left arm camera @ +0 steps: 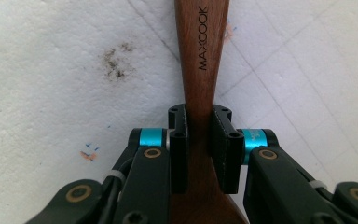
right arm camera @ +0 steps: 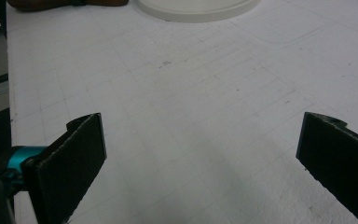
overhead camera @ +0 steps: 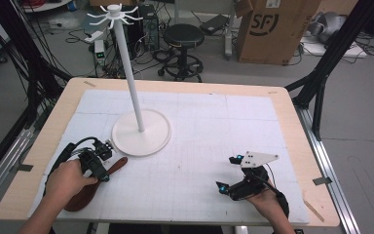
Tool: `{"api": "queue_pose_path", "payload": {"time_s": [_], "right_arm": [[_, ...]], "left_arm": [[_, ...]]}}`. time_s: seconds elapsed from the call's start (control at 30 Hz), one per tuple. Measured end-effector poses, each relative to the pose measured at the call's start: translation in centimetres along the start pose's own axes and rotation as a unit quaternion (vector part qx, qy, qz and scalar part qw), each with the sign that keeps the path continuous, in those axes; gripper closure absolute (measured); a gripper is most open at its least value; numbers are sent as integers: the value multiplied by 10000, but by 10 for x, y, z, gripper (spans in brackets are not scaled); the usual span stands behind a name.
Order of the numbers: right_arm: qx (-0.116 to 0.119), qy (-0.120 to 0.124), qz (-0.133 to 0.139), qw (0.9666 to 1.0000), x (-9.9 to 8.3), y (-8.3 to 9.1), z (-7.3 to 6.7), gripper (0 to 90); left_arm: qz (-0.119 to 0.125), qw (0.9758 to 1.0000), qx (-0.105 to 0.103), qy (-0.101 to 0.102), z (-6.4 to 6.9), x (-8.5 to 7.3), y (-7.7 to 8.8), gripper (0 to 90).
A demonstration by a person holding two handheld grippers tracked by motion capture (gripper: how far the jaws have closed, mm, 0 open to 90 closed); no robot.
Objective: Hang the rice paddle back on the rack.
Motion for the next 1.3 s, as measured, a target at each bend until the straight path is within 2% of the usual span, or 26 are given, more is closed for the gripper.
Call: {"api": "queue_pose_path", "payload": {"time_s": [0.23,0.27,0.33,0.4,0.57,0.77,0.87,1.0,1.1,1.2,1.3], "right_arm": [[16,48,3,10000,-1,-1,0,2],[22,30,0,10000,-1,-1,-1,2],[20,38,-2,10000,-1,-1,0,2],[11,29,-4,10000,-1,-1,-1,2],[32,37,-14,10000,-2,-2,-1,2],[31,25,-18,10000,-3,-2,0,1],[33,20,-17,10000,-3,-2,-1,2],[29,3,-25,10000,-3,-2,0,2],[24,-8,-30,10000,-4,-3,0,2],[25,7,-41,10000,-4,-3,0,2],[27,-4,-38,10000,-4,-3,0,2]], "left_arm": [[321,9990,-166,-262,6,1,8,785],[441,9987,-177,-203,7,2,9,785],[519,9982,-135,-277,6,2,12,785],[629,9974,-181,-293,7,3,14,785],[984,9941,-314,-336,10,5,23,785],[1231,9910,-400,-346,12,4,33,785],[1418,9880,-474,-391,12,5,39,785],[1686,9825,-661,-424,14,6,49,785],[1838,9798,-634,-476,15,8,58,785],[2096,9734,-695,-605,18,11,68,785],[2246,9691,-772,-673,21,14,74,785]]}}
Point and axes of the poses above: each handheld gripper's, and its own axes: y roughly backward along the jaws, x roughly out of its top, z roughly to its right, the point moved 10 cm from there along -y, roughly forward along the jaws
